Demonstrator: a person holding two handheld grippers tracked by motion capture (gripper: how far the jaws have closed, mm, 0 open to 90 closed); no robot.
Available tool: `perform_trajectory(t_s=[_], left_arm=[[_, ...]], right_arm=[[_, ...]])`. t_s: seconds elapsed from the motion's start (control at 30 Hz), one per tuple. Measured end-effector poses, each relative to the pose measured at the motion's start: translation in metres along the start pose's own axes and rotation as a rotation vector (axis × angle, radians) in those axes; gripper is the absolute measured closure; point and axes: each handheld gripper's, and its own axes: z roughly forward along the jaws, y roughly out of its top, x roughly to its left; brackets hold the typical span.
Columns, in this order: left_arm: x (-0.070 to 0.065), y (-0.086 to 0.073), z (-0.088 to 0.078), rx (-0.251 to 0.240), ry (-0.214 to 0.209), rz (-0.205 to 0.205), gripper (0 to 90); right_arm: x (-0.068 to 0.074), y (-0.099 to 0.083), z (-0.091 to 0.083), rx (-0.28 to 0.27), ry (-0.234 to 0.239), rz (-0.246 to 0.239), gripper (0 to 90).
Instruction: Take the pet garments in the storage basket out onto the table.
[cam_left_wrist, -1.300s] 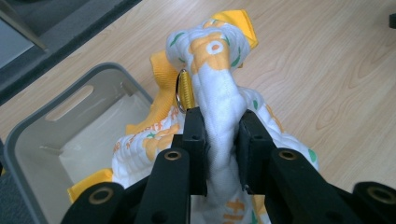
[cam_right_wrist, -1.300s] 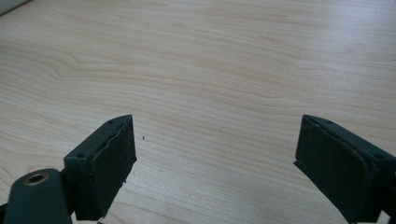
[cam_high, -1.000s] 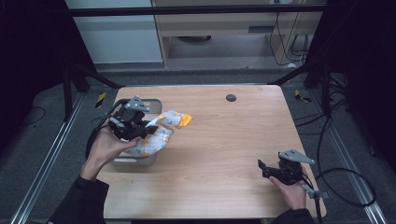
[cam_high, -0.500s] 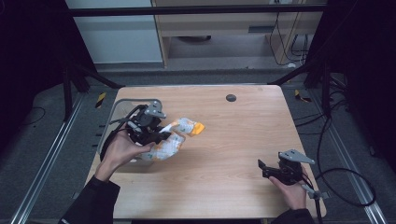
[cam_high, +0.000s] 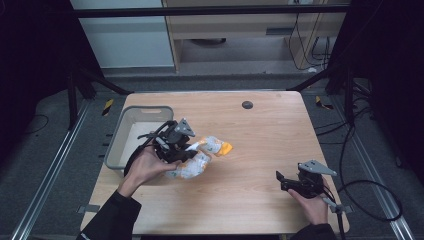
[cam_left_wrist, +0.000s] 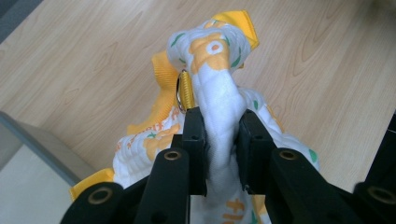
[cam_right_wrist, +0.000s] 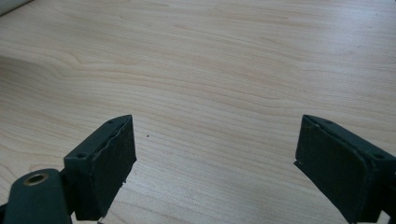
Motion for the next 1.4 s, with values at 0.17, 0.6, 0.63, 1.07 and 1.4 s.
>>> perform_trajectory(t_s=[0.17,0.6,0.63,1.07,1.4], left_arm=[[-0.004,0.002,0.009,0.006,-0.015,0.013,75.3],[-0.019,0.0,0.037,0.033,-0.061,0.037,75.2],[-0.02,0.0,0.039,0.036,-0.065,0.04,75.1],[-0.035,0.0,0.069,0.07,-0.115,0.075,74.9],[-0.041,-0.004,0.085,0.07,-0.144,0.076,74.2]], right_arm=[[0.0,0.0,0.001,0.0,-0.002,-0.008,12.1],[0.001,0.0,0.001,0.007,0.001,-0.008,12.1],[0.001,0.0,0.001,0.007,0.001,-0.009,12.1],[0.001,0.0,0.001,0.009,0.001,-0.01,11.9],[0.001,0.0,0.001,0.01,0.001,-0.01,11.8]])
